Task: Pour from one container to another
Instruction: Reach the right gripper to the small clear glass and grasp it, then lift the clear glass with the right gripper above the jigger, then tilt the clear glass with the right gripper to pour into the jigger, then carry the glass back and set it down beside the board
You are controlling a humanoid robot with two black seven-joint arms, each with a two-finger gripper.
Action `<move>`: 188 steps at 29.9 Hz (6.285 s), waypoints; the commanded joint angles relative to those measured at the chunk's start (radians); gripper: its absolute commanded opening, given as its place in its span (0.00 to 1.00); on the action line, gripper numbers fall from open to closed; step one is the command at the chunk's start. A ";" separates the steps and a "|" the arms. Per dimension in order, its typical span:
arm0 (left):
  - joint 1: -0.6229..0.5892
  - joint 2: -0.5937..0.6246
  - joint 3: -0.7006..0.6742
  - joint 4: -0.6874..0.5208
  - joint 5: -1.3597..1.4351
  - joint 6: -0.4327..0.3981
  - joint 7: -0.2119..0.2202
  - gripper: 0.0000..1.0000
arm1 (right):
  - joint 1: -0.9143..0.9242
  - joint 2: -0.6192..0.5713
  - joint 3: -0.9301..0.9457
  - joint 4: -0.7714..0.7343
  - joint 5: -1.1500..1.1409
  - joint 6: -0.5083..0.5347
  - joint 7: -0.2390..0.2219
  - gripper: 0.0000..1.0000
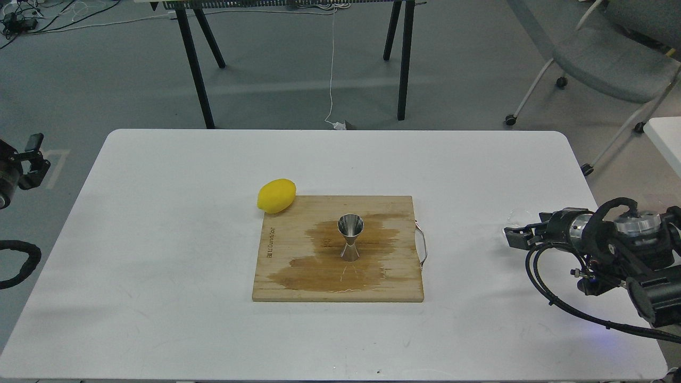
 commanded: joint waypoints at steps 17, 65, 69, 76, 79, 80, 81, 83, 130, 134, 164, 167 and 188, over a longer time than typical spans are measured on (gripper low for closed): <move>0.001 -0.002 0.002 0.006 0.000 0.000 0.000 1.00 | 0.000 0.009 -0.006 0.000 0.000 0.000 0.001 0.52; 0.000 -0.037 0.012 0.076 0.012 0.000 0.000 1.00 | 0.398 -0.041 -0.323 0.477 -0.155 0.000 -0.006 0.38; 0.001 -0.039 0.012 0.076 0.012 0.000 0.000 1.00 | 0.458 -0.032 -0.403 0.541 -0.245 0.000 -0.004 0.38; 0.001 -0.049 0.014 0.076 0.012 0.000 0.000 1.00 | 0.529 -0.021 -0.604 0.630 -0.395 0.000 0.023 0.38; 0.001 -0.058 0.014 0.076 0.012 0.000 0.000 1.00 | 0.530 -0.008 -0.650 0.695 -0.495 0.000 0.047 0.38; 0.000 -0.063 0.014 0.076 0.012 0.000 0.000 1.00 | 0.532 -0.006 -0.673 0.715 -0.533 0.000 0.051 0.38; 0.000 -0.065 0.014 0.076 0.012 0.000 0.000 1.00 | 0.535 -0.006 -0.694 0.725 -0.564 0.000 0.057 0.38; -0.002 -0.066 0.014 0.076 0.012 0.000 0.000 1.00 | 0.547 -0.006 -0.742 0.735 -0.633 0.000 0.073 0.38; 0.003 -0.065 0.012 0.076 0.012 0.000 0.000 1.00 | 0.544 -0.069 -1.023 0.807 -1.236 0.000 0.263 0.38; 0.002 -0.065 0.012 0.076 0.012 0.000 0.000 1.00 | 0.543 -0.066 -1.023 0.807 -1.238 0.000 0.287 0.38; 0.017 -0.065 0.012 0.076 0.012 0.000 0.000 1.00 | 0.544 -0.044 -1.066 0.799 -1.284 0.000 0.402 0.38; 0.015 -0.065 0.012 0.076 0.012 0.000 0.000 1.00 | 0.544 -0.049 -1.067 0.799 -1.302 0.000 0.402 0.38; 0.018 -0.065 0.012 0.076 0.012 0.000 0.000 1.00 | 0.515 -0.097 -0.991 0.805 -1.278 0.000 0.419 0.38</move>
